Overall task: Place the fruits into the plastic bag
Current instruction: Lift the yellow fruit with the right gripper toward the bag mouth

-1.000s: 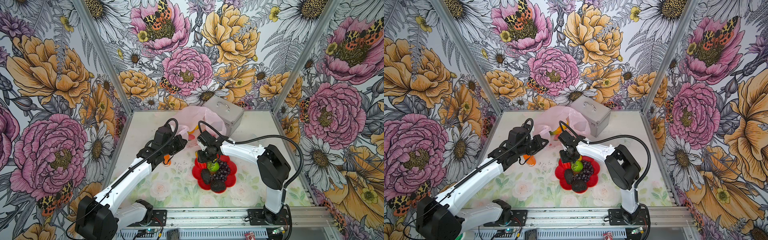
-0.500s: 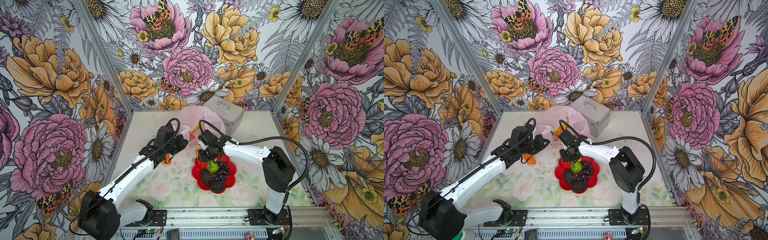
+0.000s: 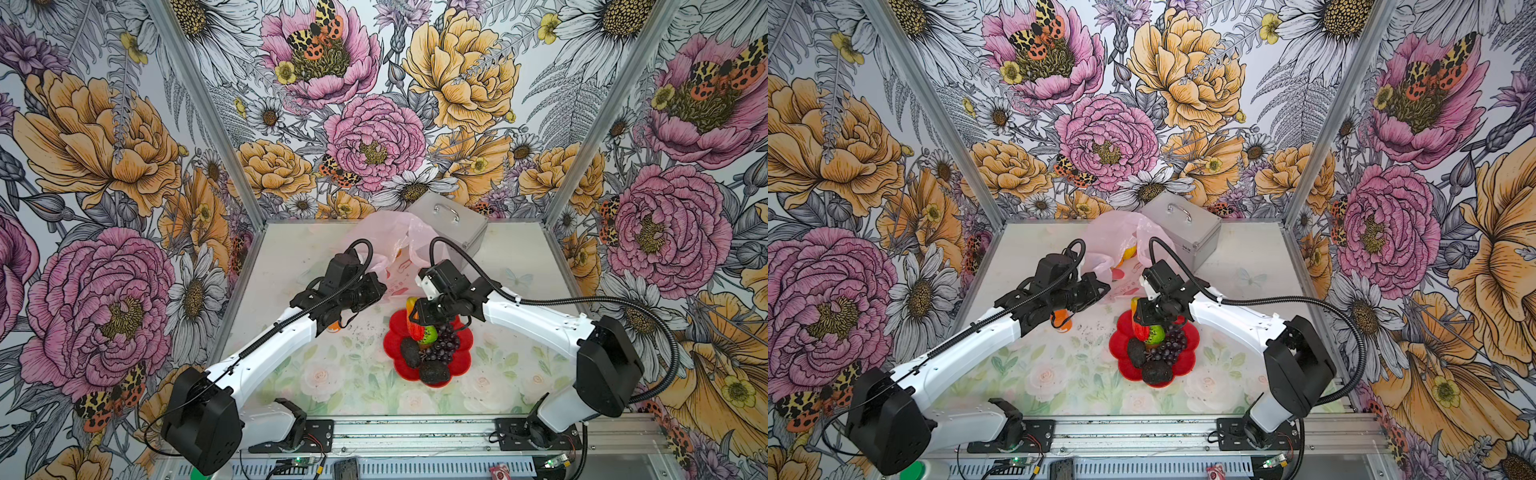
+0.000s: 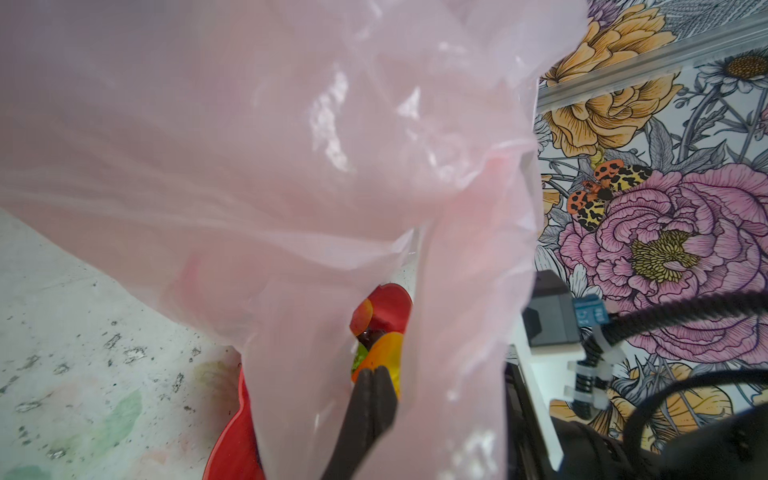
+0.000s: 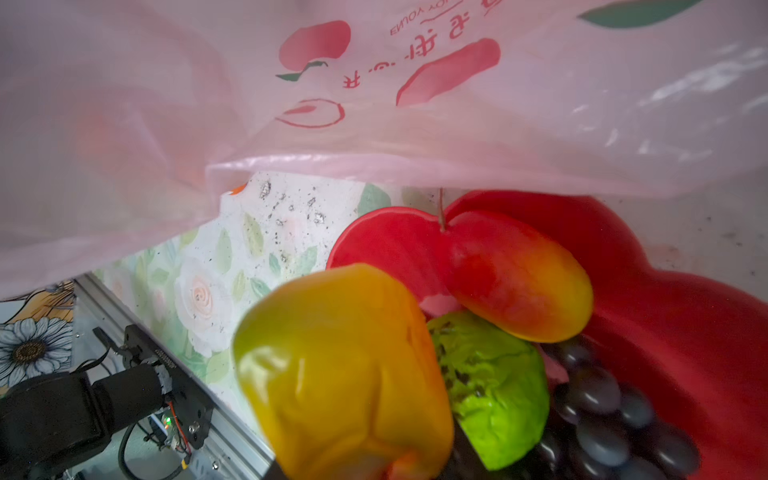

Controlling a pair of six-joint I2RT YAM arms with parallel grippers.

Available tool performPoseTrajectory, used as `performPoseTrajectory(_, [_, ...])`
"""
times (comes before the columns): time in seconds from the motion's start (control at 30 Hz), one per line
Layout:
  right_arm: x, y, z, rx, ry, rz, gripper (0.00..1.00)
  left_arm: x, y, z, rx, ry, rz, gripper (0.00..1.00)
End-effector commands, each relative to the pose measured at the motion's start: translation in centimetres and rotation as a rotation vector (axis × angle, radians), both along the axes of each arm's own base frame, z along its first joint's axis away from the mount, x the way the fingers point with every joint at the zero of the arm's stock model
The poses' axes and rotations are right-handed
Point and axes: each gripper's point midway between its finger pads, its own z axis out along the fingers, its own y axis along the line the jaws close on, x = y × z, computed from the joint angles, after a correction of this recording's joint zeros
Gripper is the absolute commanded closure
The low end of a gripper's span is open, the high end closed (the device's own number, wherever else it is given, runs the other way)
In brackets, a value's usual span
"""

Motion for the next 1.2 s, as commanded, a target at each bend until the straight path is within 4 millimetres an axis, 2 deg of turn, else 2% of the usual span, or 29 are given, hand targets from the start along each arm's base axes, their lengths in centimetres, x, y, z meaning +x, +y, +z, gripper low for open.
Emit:
performPoseTrajectory(0.0, [-0.2,-1.0,2.9,0.114,-0.025,-0.054,0.68,0.9,-0.8,1.4,-0.022,-0.044,0.02,1.0])
performPoseTrajectory(0.23, [-1.0,-4.4,4.1,0.215,0.014,-0.153,0.68,1.2,-2.8,1.2,-0.027,-0.048,-0.007,1.0])
performPoseTrajectory(0.37, [-1.5,-4.8,4.9,0.279,0.05,-0.154,0.68,1.2,-3.7,1.3,-0.025,-0.051,-0.02,1.0])
performPoseTrajectory(0.53, [-1.5,-3.1,6.6,0.361,0.11,-0.082,0.68,0.9,-4.3,1.3,-0.023,-0.051,-0.026,1.0])
performPoseTrajectory(0.7, [-0.4,-0.8,7.5,0.422,0.194,-0.017,0.68,0.2,-4.2,1.0,-0.021,-0.046,-0.022,1.0])
performPoseTrajectory(1.17, [4.7,2.8,6.4,0.445,0.331,-0.043,0.68,-1.4,-3.1,0.4,-0.014,-0.034,-0.011,1.0])
